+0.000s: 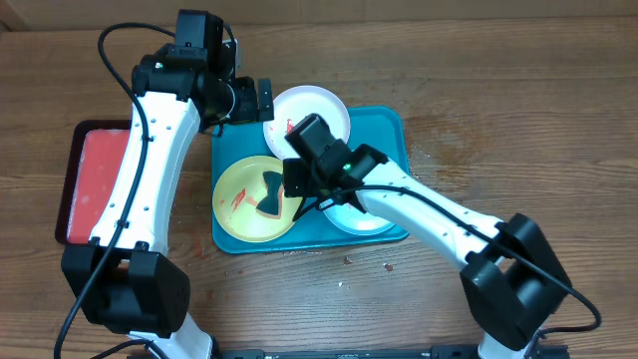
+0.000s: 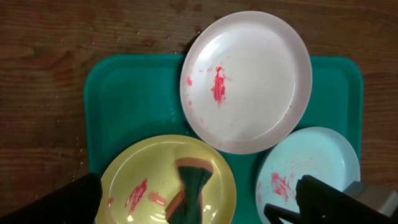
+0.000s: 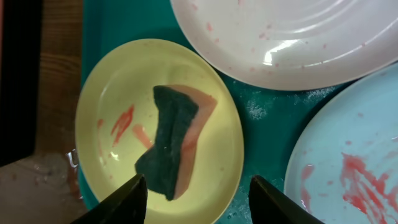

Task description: Clean dirty plates on tray and stack at the side

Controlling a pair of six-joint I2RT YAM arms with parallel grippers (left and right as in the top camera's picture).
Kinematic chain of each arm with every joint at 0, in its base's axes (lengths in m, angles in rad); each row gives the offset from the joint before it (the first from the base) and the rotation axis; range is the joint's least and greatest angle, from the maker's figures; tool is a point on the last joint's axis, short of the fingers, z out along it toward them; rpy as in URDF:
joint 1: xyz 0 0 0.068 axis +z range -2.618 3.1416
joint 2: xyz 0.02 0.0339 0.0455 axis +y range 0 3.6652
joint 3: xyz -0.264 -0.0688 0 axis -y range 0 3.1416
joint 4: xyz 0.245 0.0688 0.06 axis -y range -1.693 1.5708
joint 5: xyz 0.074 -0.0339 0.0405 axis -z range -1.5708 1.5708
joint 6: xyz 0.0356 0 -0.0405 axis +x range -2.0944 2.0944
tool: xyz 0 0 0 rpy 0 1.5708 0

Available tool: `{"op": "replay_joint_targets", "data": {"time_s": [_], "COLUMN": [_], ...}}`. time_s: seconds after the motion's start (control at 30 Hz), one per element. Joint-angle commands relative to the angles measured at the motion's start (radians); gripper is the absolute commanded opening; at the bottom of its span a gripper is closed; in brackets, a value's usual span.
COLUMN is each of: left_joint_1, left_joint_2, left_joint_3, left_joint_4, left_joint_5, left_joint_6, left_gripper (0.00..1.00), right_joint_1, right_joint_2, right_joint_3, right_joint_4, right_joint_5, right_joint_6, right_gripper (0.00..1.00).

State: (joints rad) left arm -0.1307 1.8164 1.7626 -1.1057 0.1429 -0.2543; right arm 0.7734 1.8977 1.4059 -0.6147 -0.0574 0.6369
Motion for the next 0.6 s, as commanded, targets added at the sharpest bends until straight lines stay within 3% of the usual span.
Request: {"op": "replay_joint_targets", "data": {"time_s": [0.0,0.37,0.57], "left_joint_1": [0.019,0.06,0.06], "left_joint_2": [0.011,0.011,0.011], "left_joint_3": [0.011,-0.101,-0.155], "left_joint_4": [-0.048,-0.055,-0.045], "left_joint_5": [-0.111,-0.109,-0.085], "left_joint_6": [-0.012,-0.012,0.033], "left_gripper": [1.0,0.99,0.89], "right_joint_1": [0.008,0.006,0.006], "right_joint_2": [0.08,0.127,0.17], "right_joint_3": [-0.005,-0.006,-0.006], "right_joint_4": [-0.006,-0.037,-0.019], "right_joint_5": [0.079,0.027,0.01], "right_joint_6": [0.063,0.127,0.152], "right_gripper": [0.54,0.48,0.45]}}
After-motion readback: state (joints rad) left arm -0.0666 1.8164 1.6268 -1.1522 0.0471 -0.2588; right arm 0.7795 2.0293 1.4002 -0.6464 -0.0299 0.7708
